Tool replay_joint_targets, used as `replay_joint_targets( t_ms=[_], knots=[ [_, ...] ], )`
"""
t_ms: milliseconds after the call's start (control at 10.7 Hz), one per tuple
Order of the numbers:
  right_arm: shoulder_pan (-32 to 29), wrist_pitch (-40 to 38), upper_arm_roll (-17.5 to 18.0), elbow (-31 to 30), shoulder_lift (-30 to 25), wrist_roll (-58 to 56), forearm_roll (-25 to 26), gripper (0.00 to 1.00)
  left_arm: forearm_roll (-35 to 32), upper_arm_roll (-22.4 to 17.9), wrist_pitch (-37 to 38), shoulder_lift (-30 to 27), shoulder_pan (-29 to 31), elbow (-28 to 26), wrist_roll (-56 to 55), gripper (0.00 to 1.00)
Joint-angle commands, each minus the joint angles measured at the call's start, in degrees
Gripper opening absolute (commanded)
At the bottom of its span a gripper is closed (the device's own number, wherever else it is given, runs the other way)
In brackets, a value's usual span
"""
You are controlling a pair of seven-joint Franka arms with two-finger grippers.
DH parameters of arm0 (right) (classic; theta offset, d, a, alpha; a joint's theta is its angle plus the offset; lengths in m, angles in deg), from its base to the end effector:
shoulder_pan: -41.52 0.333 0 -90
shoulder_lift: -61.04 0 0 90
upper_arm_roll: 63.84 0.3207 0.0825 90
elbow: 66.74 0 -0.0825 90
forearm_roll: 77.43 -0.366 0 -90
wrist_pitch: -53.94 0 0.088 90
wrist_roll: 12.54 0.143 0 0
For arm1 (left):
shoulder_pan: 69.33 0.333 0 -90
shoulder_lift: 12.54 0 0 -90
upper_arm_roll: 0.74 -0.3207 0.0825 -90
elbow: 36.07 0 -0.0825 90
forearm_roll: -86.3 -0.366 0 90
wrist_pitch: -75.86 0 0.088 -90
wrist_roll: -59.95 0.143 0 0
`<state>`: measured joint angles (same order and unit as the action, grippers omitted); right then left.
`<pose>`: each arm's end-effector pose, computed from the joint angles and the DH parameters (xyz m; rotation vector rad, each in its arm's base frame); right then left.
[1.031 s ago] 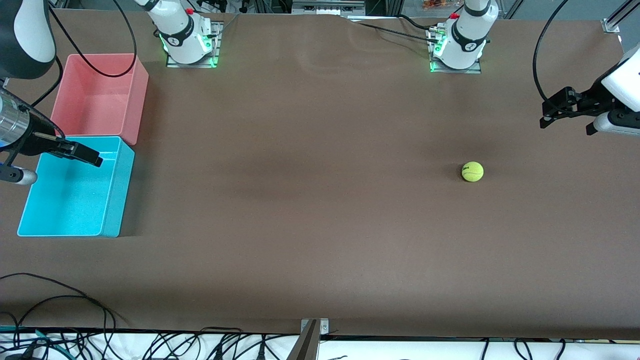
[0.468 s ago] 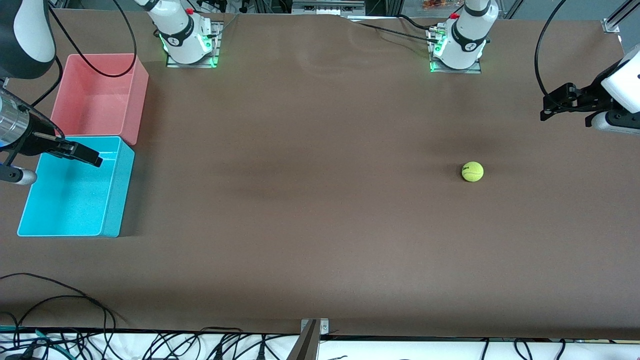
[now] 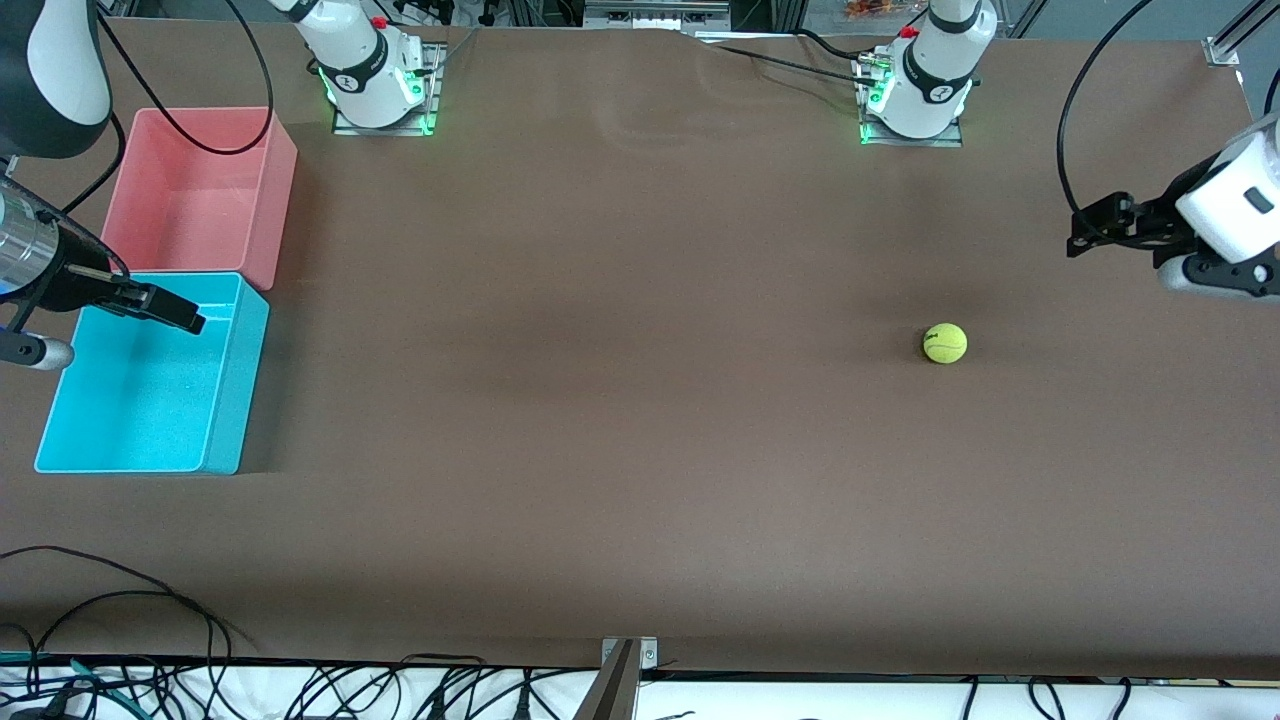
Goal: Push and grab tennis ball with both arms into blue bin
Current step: 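Lower the left gripper beside the tennis ball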
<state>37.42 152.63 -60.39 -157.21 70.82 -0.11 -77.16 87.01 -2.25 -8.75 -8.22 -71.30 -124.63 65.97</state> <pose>0.5946 -0.0096 0.5059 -3.1181 0.3574 0.0429 0.5426 -0.0067 0.5564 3.1112 -0.1764 -0.2242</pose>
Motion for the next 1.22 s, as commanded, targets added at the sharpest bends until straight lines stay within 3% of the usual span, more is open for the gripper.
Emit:
replay_joint_targets(
  t_ms=[0, 468, 1124],
  knots=[
    [-0.3, -0.3, 0.1, 1.7, 1.0, -0.8, -1.0, 1.00, -2.0, 0.1, -1.8, 0.6, 0.8, -1.2, -0.2, 1.00],
    [-0.3, -0.3, 0.1, 1.7, 1.2, -0.8, -1.1, 1.00, -2.0, 0.1, -16.3, -1.1, 3.2, -13.0, -0.2, 1.00],
    [-0.3, -0.3, 0.2, 1.7, 1.6, -0.8, -1.0, 1.00, -2.0, -0.2, -21.4, 0.2, 4.2, -18.0, 0.6, 1.00]
  ],
)
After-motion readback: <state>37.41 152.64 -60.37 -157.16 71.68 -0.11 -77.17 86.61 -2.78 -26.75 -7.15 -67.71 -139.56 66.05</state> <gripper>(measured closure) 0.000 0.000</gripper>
